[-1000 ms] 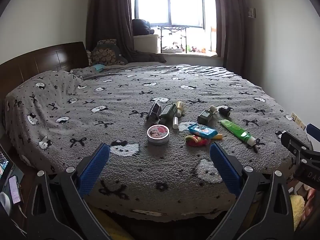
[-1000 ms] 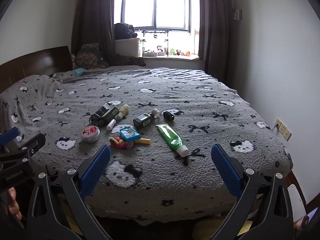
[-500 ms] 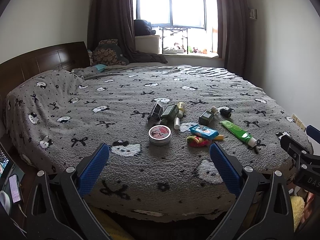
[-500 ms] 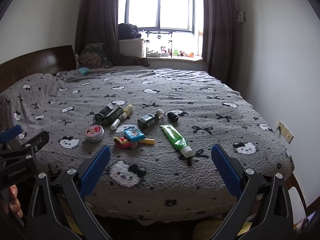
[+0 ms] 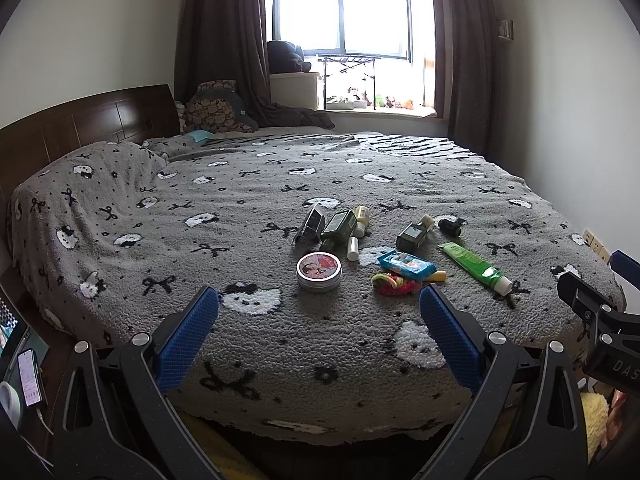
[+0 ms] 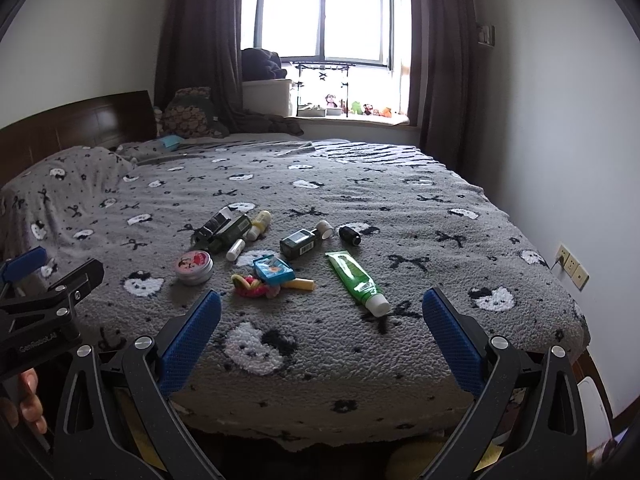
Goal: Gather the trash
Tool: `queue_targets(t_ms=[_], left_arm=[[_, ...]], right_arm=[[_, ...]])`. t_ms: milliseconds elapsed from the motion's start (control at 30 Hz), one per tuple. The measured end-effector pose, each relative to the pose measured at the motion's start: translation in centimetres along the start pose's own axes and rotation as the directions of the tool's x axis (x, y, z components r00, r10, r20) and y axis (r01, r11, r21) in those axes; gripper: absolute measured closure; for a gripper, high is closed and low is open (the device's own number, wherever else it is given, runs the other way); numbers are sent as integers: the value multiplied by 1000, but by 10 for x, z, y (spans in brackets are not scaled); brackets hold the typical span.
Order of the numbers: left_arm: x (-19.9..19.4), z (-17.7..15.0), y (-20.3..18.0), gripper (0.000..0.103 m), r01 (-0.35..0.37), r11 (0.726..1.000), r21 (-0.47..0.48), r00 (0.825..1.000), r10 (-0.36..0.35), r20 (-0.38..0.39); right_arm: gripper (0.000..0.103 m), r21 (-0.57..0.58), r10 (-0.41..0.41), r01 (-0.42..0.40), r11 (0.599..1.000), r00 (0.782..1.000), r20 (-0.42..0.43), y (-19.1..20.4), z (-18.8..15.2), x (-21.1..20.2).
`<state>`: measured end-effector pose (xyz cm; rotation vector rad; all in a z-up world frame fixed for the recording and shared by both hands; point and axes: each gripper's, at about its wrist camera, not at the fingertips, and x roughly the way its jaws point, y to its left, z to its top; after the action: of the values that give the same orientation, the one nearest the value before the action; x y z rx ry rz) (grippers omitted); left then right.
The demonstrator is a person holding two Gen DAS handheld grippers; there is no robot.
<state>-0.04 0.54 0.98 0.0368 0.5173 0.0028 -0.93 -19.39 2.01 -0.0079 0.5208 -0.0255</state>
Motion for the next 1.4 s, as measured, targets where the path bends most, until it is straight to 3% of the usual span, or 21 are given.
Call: queue_targets(t_ms=[1400], left_arm=[[0,-1,-2,7,-2,1000,-2,1000,2,1]], right_arm=[[2,7,15,-15,1000,1000,9,4,-2,0]])
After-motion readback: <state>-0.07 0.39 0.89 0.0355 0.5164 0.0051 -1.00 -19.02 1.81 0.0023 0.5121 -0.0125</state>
